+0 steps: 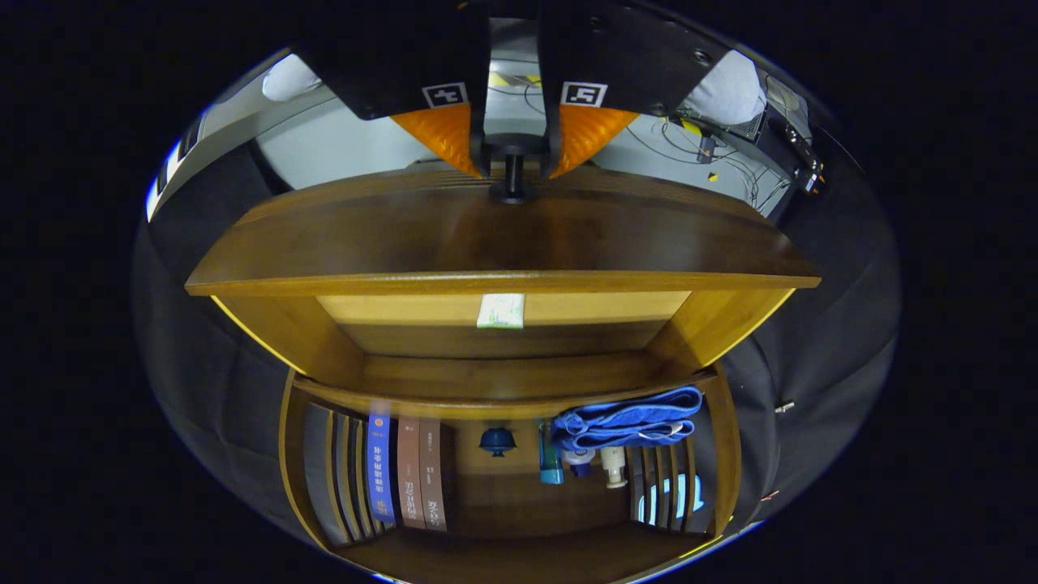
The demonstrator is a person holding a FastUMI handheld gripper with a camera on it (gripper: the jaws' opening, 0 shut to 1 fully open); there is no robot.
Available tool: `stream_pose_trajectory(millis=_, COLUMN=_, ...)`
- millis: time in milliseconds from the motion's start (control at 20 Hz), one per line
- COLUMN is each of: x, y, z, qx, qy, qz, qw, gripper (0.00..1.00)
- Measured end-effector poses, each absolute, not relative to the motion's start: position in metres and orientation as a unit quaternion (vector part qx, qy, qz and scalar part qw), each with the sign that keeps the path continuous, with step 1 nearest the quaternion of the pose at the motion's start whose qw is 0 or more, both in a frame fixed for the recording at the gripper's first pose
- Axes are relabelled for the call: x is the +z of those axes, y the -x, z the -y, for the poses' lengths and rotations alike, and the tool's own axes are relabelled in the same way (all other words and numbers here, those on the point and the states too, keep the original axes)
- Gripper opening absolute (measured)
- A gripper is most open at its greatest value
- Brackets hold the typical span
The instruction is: Pull open the drawer, take out the items inside it, and place them on the countertop above the cabinet.
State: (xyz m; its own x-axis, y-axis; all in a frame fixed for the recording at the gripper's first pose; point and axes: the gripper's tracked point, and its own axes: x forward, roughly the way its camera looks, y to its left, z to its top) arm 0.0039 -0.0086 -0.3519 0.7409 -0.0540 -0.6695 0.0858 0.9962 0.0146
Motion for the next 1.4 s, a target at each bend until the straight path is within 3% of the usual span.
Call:
stream_pose_trajectory(millis=350, x=-0.355, y=-0.001, z=0.006, qx=-0.037, qy=-0.013, qz=-0.366, qw=0.930, gripper=0.28)
stream_pose_trajectory(millis=450, x=-0.351, y=0.005, z=0.006, qx=-0.036, qy=-0.019, qz=-0.374, qw=0.926, gripper=0.40)
stream_pose_trajectory(millis=650, x=-0.343, y=0.026, z=-0.004, qx=-0.028, qy=-0.028, qz=-0.396, qw=0.917, gripper=1.00)
stream_pose_trajectory(millis=1100, x=-0.239, y=-0.035, z=-0.007, qx=-0.029, qy=-0.038, qz=-0.331, qw=0.943, gripper=1.00)
stream_pose_trajectory(millis=1400, x=-0.263, y=-0.103, z=0.010, qx=-0.037, qy=-0.039, qz=-0.397, qw=0.916, gripper=1.00)
